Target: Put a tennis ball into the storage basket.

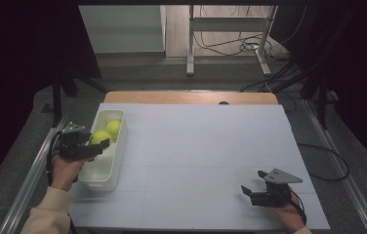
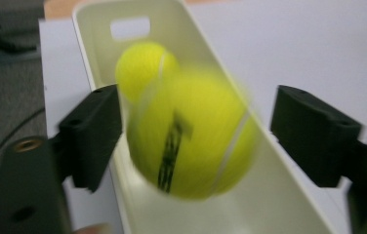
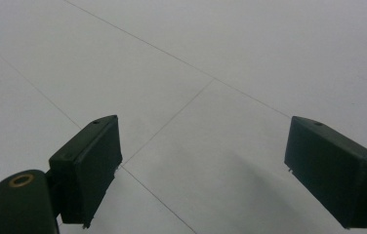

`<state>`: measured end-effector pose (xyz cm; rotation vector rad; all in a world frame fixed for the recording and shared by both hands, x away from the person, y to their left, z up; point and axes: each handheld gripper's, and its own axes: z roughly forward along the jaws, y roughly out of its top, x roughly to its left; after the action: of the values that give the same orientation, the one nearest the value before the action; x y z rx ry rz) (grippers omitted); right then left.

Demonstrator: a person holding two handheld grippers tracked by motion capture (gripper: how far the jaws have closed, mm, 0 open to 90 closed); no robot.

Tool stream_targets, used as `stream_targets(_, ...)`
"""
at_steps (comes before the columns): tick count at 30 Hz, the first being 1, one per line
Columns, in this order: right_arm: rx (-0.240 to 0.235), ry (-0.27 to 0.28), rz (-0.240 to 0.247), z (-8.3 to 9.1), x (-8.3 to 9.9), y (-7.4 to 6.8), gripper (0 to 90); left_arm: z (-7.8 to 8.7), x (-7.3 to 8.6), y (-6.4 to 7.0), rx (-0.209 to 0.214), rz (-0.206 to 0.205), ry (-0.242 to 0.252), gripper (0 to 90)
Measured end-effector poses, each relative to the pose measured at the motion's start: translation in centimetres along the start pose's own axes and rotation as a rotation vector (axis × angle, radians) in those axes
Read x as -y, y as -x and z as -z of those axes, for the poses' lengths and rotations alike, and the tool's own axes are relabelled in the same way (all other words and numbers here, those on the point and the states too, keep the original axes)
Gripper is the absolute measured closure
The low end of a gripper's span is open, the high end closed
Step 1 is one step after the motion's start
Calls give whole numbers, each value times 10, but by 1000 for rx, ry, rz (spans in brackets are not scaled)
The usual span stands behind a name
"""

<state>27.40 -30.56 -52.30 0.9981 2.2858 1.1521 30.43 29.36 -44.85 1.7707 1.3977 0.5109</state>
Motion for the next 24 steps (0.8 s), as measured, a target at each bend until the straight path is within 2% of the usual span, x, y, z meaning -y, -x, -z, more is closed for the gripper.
stream_targets(3,1,1,1,0,0,0,139,6,-2,3,36,-1,37,121)
stream_targets(8,1,1,3,0,0,0,139,9,-2,10,70,-15,67,110)
stream_targets(11,4,0,4,0,0,0,139,10,-1,18,118,-16,111,106)
stream_targets(17,4,1,4,1,0,0,139,11,-1,32,151,-38,160,104)
stream_targets(24,6,6,3,2,0,-1,139,8,0,62,220,-87,192,108)
